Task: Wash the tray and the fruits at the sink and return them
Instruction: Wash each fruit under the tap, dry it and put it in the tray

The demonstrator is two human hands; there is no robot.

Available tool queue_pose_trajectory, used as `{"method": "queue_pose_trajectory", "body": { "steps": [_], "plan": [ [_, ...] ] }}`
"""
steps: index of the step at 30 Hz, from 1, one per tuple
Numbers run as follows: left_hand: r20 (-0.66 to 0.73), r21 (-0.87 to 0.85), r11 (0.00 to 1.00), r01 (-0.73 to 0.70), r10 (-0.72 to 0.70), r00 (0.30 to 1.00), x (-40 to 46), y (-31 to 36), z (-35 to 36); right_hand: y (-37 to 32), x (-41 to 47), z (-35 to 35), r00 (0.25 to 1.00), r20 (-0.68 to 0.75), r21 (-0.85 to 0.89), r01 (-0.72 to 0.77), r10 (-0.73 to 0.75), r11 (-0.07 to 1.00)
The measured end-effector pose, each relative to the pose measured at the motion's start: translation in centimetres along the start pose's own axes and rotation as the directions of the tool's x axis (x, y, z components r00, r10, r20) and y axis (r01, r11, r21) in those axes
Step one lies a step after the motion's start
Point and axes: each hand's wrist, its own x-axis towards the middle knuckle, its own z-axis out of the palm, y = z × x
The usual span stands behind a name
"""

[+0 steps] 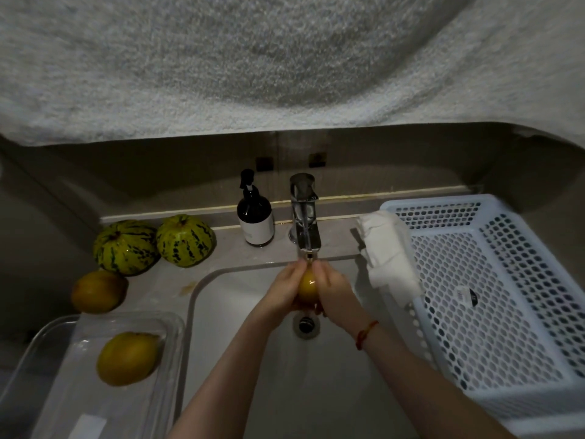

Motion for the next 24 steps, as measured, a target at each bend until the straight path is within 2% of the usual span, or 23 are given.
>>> {"method": "queue_pose_trajectory", "body": {
  "steps": [2, 3, 5, 6, 8, 9, 11, 13, 15, 17, 18, 20, 22, 24],
  "plan": [
    [-0.041, 0.071, 0.997, -0.009, 0.012, 0.999, 0.2, -0.7, 0.4, -0.7, 0.6, 0.3, 0.975, -0.121, 0.071, -0.181, 0.188, 0.981],
    [-0.102, 0.067, 0.998, 0.009, -0.002, 0.995, 0.4, -0.9, 0.6, -1.0, 0.7, 0.4, 0.953, -0.126, 0.08, -0.266, 0.275, 0.961],
    [-0.257, -0.001, 0.998, 0.061, -0.06, 0.964, 0.8, -1.0, 1.0, -1.2, 0.8, 0.7, 0.955, -0.087, 0.008, -0.285, 0.284, 0.959],
    [-0.288, -0.057, 0.993, 0.105, -0.117, 0.95, 1.0, -0.9, 1.0, -1.2, 0.6, 0.8, 0.972, -0.056, -0.009, -0.229, 0.229, 0.973],
    [-0.21, -0.21, 0.959, 0.193, -0.237, 0.949, 1.1, -0.3, 0.8, -1.0, -0.1, 0.8, 0.999, 0.048, -0.114, -0.021, 0.027, 0.993],
    [-0.176, -0.245, 0.943, 0.227, -0.274, 0.946, 1.2, -0.1, 0.4, -0.7, -0.5, 0.8, 0.988, 0.13, -0.177, 0.103, -0.081, 0.979],
    [-0.202, -0.218, 0.923, 0.318, -0.361, 0.91, 1.2, 0.5, -0.6, -0.2, -0.8, 0.6, 0.944, 0.249, -0.177, 0.265, -0.218, 0.948],
    [-0.225, -0.044, 0.91, 0.413, -0.412, 0.883, 0.7, 1.1, -1.5, 0.0, -0.9, 0.2, 0.923, 0.27, -0.09, 0.309, -0.275, 0.947],
    [-0.08, 0.131, 0.905, 0.404, -0.397, 0.914, 0.1, 1.6, -1.9, 0.0, -0.8, 0.1, 0.962, 0.184, 0.027, 0.203, -0.204, 0.979],
    [0.071, 0.182, 0.936, 0.302, -0.319, 0.945, -0.3, 1.4, -1.4, -0.3, -0.2, 0.2, 0.997, -0.001, 0.23, -0.072, 0.075, 0.97],
    [0.087, 0.18, 0.95, 0.255, -0.274, 0.958, -0.3, 1.0, -0.8, -0.3, 0.3, 0.3, 0.973, -0.058, 0.305, -0.198, 0.226, 0.932],
    [0.025, 0.095, 0.979, 0.178, -0.181, 0.983, -0.2, 0.3, 0.4, -0.4, 0.9, 0.7, 0.927, -0.098, 0.303, -0.32, 0.363, 0.898],
    [-0.083, -0.1, 0.993, 0.068, -0.077, 0.994, -0.3, -0.2, 1.1, -0.5, 1.3, 1.3, 0.929, -0.103, 0.286, -0.315, 0.356, 0.905],
    [-0.1, -0.283, 0.959, 0.037, -0.068, 0.993, -0.3, 0.0, 1.1, -1.1, 1.1, 1.6, 0.956, -0.042, 0.309, -0.265, 0.291, 0.913]
  ]
}}
